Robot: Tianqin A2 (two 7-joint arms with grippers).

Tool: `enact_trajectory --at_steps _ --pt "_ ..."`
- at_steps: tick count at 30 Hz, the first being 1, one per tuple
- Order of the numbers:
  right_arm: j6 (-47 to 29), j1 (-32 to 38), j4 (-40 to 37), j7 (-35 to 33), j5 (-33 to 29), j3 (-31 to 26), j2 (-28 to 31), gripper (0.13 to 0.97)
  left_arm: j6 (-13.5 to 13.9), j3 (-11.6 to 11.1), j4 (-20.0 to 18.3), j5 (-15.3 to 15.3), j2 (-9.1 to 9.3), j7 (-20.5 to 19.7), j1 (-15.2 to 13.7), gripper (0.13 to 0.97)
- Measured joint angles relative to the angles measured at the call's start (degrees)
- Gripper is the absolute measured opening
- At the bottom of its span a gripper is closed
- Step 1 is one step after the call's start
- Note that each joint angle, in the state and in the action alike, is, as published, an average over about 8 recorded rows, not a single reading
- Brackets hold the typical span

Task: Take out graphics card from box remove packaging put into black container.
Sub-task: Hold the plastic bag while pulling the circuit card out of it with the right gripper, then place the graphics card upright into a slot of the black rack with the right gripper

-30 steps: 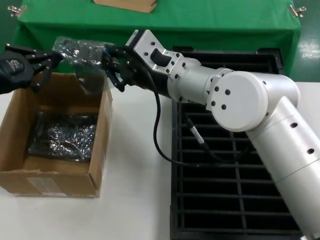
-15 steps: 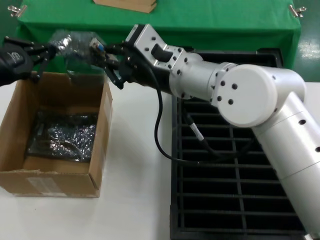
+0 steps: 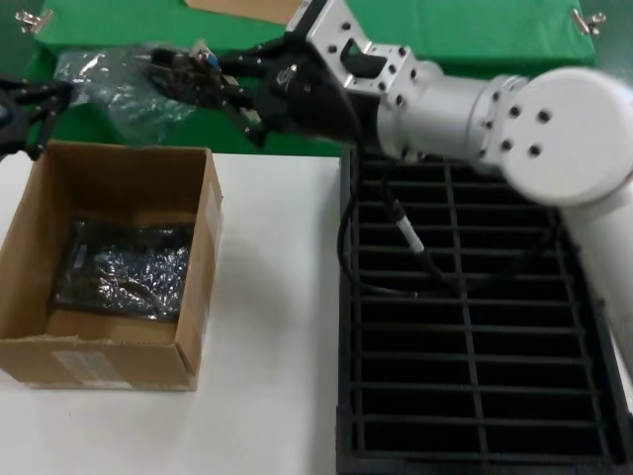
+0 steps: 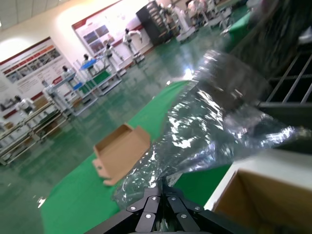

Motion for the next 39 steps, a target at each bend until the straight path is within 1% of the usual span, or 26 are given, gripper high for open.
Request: enact_trajectory --at_steps 4,10,13,16,21,26,30,34,36,39 --pt "-6.39 2.33 1.95 -0.47 3.48 0.94 1.86 0.203 -1.13 -0.40 1.29 0.07 -0.73 1.29 -0.28 0.139" --pt "-20.11 9.15 3.28 -1.79 8.52 1.17 6.25 0.203 -1.57 -1.74 2.79 -0.69 -1.84 3.10 -0.33 0.139" --pt "-27.29 13.42 2.73 -2.28 10.72 0.19 8.74 0.203 -1.40 -2.73 3.35 -1.43 -2.39 3.92 -0.09 0.139" --pt "-33.04 17.79 1.56 -2.17 13.49 -2.37 11.49 0.203 -1.04 -3.88 3.76 -2.35 -2.93 4.69 0.32 0.139" --pt "-38.36 26.04 -1.57 -1.24 20.47 -10.77 16.46 0.203 0.16 -6.07 4.17 -4.19 -3.75 6.00 1.32 0.139" --pt "-40.05 35.14 -5.46 -0.80 28.41 -22.59 20.22 0.203 2.12 -8.15 4.34 -5.95 -4.20 7.10 2.50 0.139" --pt "-40.45 41.18 -8.09 -0.57 32.93 -32.44 21.95 0.203 3.89 -9.42 4.46 -7.03 -4.18 7.58 3.32 0.139" --pt "-40.59 44.81 -10.32 0.07 34.24 -39.66 22.17 0.203 5.74 -10.28 4.60 -7.70 -3.88 7.73 3.91 0.139" --pt "-40.62 45.64 -11.21 0.54 33.70 -41.80 21.76 0.203 6.69 -10.58 4.68 -7.92 -3.67 7.72 4.11 0.139" --pt "-40.64 45.93 -12.16 1.38 31.97 -43.56 20.74 0.203 8.02 -10.94 4.79 -8.16 -3.37 7.59 4.32 0.139"
